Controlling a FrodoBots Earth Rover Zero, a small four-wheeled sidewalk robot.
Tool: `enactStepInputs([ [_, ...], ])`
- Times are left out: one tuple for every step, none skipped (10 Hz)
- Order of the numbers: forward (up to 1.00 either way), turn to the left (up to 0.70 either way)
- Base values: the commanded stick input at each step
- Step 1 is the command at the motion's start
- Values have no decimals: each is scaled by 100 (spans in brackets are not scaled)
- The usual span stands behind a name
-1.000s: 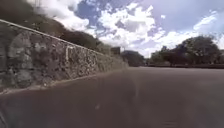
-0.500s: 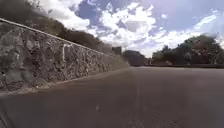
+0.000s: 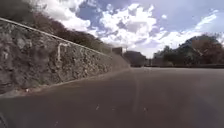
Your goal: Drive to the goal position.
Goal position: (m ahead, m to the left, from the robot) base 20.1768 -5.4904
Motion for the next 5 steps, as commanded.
enactStepInputs([
  [70, 0],
  [70, 0],
  [70, 0],
  [70, 0],
  [70, 0],
])
